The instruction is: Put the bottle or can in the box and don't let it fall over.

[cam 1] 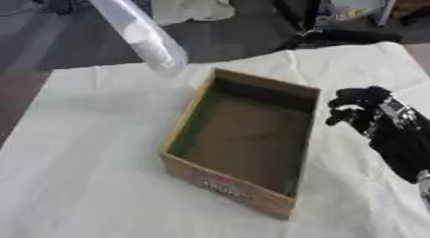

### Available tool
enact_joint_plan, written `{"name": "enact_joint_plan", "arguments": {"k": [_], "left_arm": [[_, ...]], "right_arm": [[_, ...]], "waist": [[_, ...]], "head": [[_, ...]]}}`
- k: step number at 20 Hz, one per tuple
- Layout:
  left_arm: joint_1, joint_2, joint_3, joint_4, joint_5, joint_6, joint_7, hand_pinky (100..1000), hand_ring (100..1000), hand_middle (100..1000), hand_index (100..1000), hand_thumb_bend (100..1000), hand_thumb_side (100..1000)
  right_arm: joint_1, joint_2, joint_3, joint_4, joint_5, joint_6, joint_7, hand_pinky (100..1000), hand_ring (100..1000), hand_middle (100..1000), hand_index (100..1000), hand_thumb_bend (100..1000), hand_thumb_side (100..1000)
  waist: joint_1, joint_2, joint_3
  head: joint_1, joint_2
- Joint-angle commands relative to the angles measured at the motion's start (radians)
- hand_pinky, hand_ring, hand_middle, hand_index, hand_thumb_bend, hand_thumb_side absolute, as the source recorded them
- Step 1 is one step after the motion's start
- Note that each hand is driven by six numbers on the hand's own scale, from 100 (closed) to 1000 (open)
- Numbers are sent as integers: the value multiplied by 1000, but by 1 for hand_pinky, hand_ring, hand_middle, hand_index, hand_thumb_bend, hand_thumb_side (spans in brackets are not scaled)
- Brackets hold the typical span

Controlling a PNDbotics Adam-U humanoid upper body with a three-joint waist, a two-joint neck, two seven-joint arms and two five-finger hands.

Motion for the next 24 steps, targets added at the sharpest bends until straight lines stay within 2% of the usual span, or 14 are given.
{"name": "enact_joint_plan", "arguments": {"k": [1, 9, 19, 24], "left_arm": [[-29, 24, 6, -24, 22, 4, 15, 600, 307, 509, 435, 100, 148], [-48, 9, -5, -44, 62, 10, 29, 599, 301, 505, 428, 100, 158], [-28, -6, -114, -159, 104, 41, -18, 594, 314, 510, 447, 100, 144], [-23, -10, -137, -197, 111, 65, -23, 594, 314, 509, 449, 100, 145]], "right_arm": [[-5, -7, -4, -14, -8, 1, -4, 966, 631, 689, 774, 100, 760], [-2, -5, -1, -12, -18, 6, -6, 967, 632, 689, 773, 100, 760], [-11, 3, 0, -11, -24, 11, -9, 967, 633, 690, 773, 100, 751], [-18, 10, 3, -12, -32, 15, -10, 967, 634, 690, 773, 100, 748]], "waist": [[0, -35, 3], [4, -54, 8], [10, -62, -19], [13, -69, -26]], "head": [[-4, 8], [-5, 28], [-12, 34], [-11, 49]]}}
